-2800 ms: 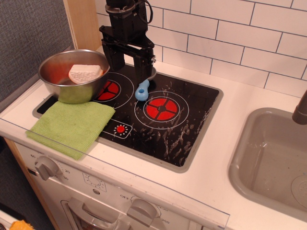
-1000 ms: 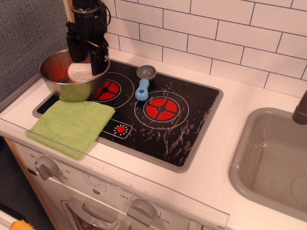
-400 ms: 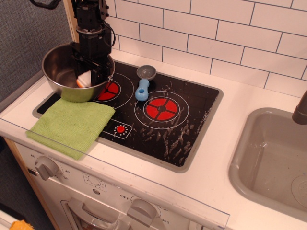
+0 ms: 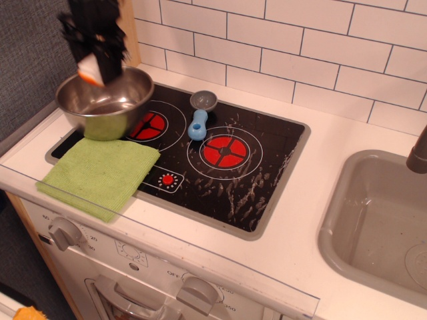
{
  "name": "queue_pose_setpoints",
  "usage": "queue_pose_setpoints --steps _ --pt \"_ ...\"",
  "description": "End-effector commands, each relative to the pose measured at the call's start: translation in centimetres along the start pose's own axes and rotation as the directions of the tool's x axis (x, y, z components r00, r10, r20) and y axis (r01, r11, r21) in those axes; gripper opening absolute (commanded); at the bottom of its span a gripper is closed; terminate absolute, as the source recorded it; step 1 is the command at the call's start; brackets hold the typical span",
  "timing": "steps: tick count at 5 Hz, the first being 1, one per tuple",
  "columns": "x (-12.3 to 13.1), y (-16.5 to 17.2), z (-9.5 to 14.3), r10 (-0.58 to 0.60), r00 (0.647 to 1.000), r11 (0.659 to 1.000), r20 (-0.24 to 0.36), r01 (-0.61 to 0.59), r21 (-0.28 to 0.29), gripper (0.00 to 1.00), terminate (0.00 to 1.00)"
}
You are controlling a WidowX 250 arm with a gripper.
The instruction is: Move the white item in pot to towel
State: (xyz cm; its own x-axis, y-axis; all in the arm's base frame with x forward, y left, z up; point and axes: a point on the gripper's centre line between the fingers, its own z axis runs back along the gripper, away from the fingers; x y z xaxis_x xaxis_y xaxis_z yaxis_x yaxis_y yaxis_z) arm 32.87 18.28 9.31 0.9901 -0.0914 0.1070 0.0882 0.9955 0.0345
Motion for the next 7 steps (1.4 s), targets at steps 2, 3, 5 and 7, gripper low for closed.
queue_pose_setpoints --steps 2,3,5,7 --pt "-9.7 -2.1 2.3 0.071 0.997 0.997 0.011 -0.071 0.001 0.00 0.00" --pt "-11.8 -3.4 0.8 0.063 0.998 0.998 -0.017 -0.063 -0.023 0.00 0.00" --pt "-10.3 -5.1 -0.8 0.028 0.999 0.999 -0.026 -0.028 -0.015 0.00 0.00" --pt "-9.2 -5.9 -1.8 0.006 0.999 1.000 -0.034 -0.006 0.001 1.00 0.00"
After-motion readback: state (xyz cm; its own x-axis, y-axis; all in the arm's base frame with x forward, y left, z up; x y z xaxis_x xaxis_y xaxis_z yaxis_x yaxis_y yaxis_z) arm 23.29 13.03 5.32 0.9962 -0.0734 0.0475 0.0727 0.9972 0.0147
